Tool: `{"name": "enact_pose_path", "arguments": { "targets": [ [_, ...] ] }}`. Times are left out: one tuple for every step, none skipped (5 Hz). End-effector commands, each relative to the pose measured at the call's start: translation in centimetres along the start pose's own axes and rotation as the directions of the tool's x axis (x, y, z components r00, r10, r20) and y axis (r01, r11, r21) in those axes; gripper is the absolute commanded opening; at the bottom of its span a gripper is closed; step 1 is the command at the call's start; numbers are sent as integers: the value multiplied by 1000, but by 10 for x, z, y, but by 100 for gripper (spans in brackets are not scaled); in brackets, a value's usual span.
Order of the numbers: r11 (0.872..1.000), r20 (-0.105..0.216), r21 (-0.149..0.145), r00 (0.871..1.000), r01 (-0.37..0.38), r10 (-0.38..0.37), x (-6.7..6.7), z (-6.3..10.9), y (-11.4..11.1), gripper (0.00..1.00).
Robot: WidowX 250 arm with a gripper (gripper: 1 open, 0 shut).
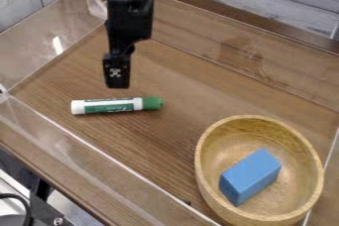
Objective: Put the green marker in the brown bowl
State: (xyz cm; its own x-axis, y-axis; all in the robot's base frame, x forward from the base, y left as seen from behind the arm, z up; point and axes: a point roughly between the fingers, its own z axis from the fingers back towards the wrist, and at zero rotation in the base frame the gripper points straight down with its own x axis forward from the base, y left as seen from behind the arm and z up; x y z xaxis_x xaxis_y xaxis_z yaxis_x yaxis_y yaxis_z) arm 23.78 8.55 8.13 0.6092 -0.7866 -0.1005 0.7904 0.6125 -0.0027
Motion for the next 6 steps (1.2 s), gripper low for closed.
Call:
{"name": "enact_pose_path", "arguments": {
  "targets": [
    [998,32,64,999,-15,13,-2,2,6,100],
    [997,47,62,998,-36,33,-3,-9,7,100],
    [997,58,57,997,-59,55,-4,-18,7,100],
    [995,68,54,994,-88,84,-5,-28,8,100],
    [992,75,46,991,-116,113,-7,-37,8,100],
    [991,81,37,989,-129,126,-8,-45,6,100]
  ]
}}
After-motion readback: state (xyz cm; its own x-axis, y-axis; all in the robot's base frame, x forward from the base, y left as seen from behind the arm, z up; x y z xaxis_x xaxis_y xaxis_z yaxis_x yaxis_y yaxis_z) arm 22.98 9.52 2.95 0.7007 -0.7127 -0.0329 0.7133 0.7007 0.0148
